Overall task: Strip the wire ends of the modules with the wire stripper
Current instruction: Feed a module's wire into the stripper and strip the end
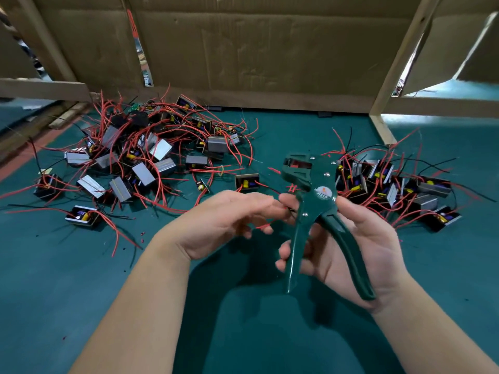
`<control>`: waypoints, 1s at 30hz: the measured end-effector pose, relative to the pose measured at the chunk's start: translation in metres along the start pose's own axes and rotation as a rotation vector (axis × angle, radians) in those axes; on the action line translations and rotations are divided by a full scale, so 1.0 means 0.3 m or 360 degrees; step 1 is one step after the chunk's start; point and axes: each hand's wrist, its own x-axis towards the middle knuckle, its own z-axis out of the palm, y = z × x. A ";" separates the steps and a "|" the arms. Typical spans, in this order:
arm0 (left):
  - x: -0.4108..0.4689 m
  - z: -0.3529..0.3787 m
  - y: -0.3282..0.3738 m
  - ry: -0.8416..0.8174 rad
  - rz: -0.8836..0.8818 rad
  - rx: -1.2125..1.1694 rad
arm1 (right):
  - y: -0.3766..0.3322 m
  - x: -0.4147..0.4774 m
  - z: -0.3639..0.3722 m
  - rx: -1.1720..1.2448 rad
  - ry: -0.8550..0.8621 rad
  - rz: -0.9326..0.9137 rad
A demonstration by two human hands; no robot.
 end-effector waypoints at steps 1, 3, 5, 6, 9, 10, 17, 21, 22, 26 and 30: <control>0.006 0.001 -0.001 0.0060 -0.0052 0.0020 | 0.005 0.003 0.003 -0.0014 -0.0005 0.0018; 0.027 0.000 -0.006 0.0250 -0.0129 -0.0035 | 0.019 0.007 0.009 -0.0063 0.0015 0.0075; 0.041 0.013 -0.009 0.0439 -0.0153 -0.0130 | 0.039 0.011 0.016 -0.0126 0.0021 0.0137; 0.046 0.018 -0.016 0.0539 -0.0149 -0.0012 | 0.049 0.012 0.021 -0.0153 0.0014 0.0166; 0.059 0.013 -0.051 0.0751 -0.0068 0.0497 | 0.066 0.020 0.028 -0.0161 0.0020 0.0203; 0.061 0.008 -0.052 0.0750 -0.0083 0.0480 | 0.065 0.021 0.029 -0.0143 0.0035 0.0207; 0.071 -0.023 -0.036 0.0561 -0.0213 -0.0398 | 0.044 0.009 0.024 -0.0059 0.0036 0.0131; 0.076 -0.057 -0.022 0.1026 -0.0056 -0.0574 | 0.035 0.006 0.017 -0.0051 0.0038 0.0104; 0.072 -0.069 -0.021 0.1179 -0.0044 -0.0511 | 0.032 0.004 0.015 -0.0046 0.0038 0.0092; 0.024 -0.102 -0.052 0.1654 -0.0249 0.0826 | 0.018 0.000 0.007 0.0018 0.0016 0.0044; 0.013 -0.045 -0.021 0.1687 0.0183 0.1092 | 0.005 -0.002 0.010 0.0042 -0.0035 0.0011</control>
